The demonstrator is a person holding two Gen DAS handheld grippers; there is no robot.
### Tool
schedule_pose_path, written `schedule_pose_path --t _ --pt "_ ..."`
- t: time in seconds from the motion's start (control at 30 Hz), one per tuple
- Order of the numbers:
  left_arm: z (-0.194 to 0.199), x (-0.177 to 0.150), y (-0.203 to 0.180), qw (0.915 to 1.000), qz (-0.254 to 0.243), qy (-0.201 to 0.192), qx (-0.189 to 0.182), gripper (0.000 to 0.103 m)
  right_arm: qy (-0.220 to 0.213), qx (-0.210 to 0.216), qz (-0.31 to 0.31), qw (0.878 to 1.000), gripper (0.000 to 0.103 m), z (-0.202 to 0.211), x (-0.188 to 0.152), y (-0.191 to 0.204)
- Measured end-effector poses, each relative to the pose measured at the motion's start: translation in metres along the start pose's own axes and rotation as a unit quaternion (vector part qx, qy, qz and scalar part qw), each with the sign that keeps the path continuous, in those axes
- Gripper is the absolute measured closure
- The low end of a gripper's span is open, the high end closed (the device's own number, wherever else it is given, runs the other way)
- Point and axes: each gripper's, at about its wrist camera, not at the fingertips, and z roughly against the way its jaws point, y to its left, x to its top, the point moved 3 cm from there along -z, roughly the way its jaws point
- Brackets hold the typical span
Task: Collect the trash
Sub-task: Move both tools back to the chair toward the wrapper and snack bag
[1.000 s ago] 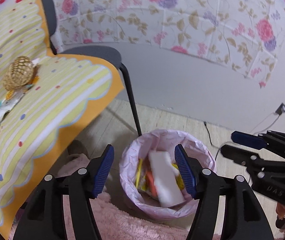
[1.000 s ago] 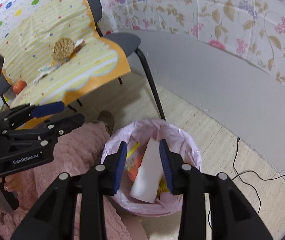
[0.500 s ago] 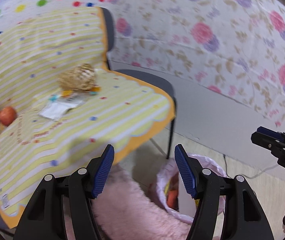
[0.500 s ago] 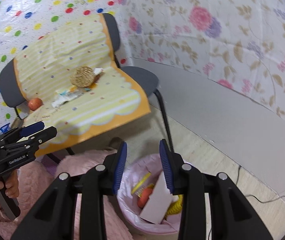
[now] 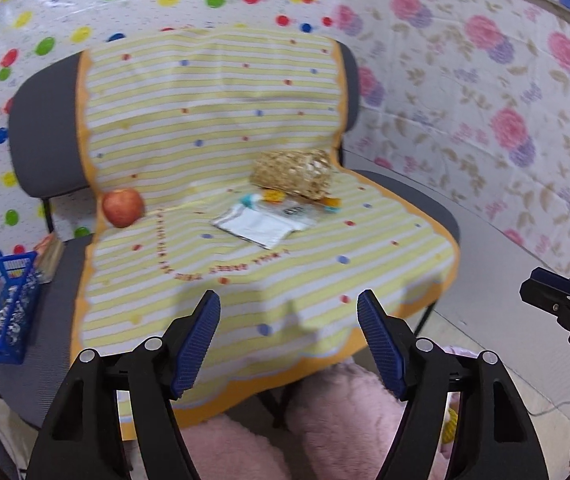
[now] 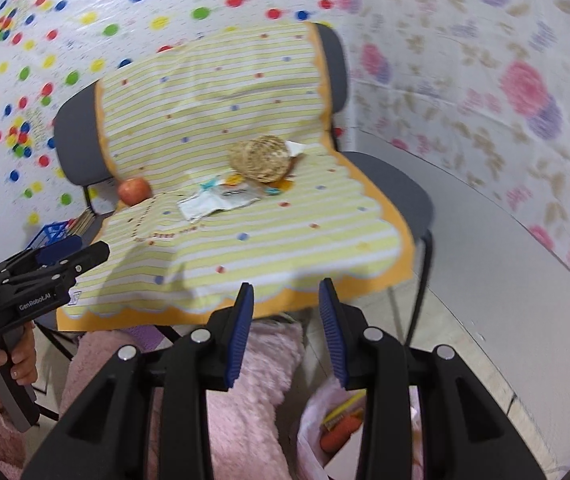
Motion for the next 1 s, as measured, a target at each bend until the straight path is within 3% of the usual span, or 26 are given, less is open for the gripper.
schedule_pose_path --t 0.27,0.53,0.8,1.0 --pt "-0.005 0.011 0.037 0.9987 0.031 0.002 0.041 0.030 0.018 0.036 0.047 0.998 0.066 -0.044 0.039 0.033" --pt "-0.026 0.027 0.064 0.9966 0.048 0.006 0.067 0.027 0.026 0.049 0.054 0.997 0.059 -0.086 0.067 0.035" --pt "-0.078 0.044 0.082 0.9952 0.050 0.021 0.081 0.027 0.032 0.060 0.053 0.996 0.059 -0.137 0.089 0.031" --pt "-0.115 0.056 0.092 0.9949 0.048 0.028 0.085 0.027 0.060 0.079 0.053 0.994 0.051 -0.199 0.103 0.033"
